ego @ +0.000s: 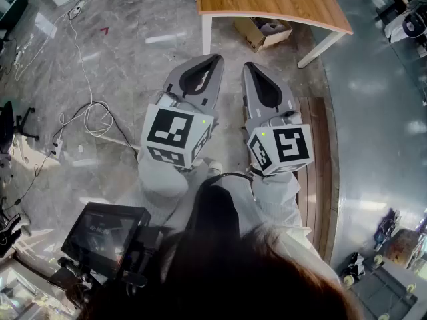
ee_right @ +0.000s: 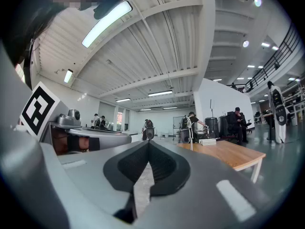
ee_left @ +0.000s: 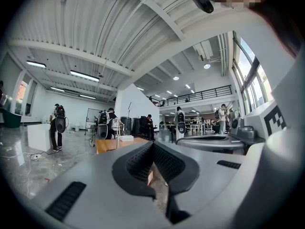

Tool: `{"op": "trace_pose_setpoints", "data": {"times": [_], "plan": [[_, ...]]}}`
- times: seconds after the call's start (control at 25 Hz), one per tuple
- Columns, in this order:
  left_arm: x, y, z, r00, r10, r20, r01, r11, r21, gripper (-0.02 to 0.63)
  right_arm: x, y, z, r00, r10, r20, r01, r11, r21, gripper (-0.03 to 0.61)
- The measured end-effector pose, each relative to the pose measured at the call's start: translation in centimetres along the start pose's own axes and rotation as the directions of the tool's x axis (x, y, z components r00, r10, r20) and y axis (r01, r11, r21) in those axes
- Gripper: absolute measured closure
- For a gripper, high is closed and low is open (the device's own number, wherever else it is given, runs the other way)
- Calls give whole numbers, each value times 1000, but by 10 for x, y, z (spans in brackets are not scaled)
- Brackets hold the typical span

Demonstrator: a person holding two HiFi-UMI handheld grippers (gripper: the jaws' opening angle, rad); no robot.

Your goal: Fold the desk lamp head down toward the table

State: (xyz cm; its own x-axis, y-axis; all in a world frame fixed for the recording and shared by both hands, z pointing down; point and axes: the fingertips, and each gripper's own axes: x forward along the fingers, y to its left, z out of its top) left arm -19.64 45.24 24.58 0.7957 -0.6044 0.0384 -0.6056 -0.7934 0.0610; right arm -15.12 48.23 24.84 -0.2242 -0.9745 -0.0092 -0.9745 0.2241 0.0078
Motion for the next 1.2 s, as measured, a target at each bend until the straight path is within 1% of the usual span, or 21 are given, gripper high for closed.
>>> {"op": "trace_pose_setpoints", "data": {"times": [0.24, 0.4, 0.72, 0.96, 1.08, 1.2], "plan": [[2, -3, 2, 1000, 0, -1, 0, 1000, 4, 612, -2, -2, 1, 1000, 6, 1, -6, 1000, 6, 578], [5, -5, 1, 1000, 2, -3, -2, 1000, 8, 612, -2, -6, 2, 1000, -9, 9, 9, 1000, -5, 578], [16, -7, -1, 999, 39, 0, -39, 999, -14, 612, -6, -25, 2, 1000, -10, 2, 10, 1000, -2, 577], [45, -4, -8, 998, 58, -12, -58, 998, -21, 612, 6, -55, -6, 1000, -7, -12, 7, 1000, 8, 577], [70, 13, -11, 998, 54, -19, -54, 998, -18, 612, 31, -70, -12, 1000, -6, -19, 7, 1000, 18, 577], [106, 35, -14, 998, 53, -21, -53, 998, -14, 612, 65, -92, -17, 1000, -4, -18, 5, 1000, 20, 577]]}}
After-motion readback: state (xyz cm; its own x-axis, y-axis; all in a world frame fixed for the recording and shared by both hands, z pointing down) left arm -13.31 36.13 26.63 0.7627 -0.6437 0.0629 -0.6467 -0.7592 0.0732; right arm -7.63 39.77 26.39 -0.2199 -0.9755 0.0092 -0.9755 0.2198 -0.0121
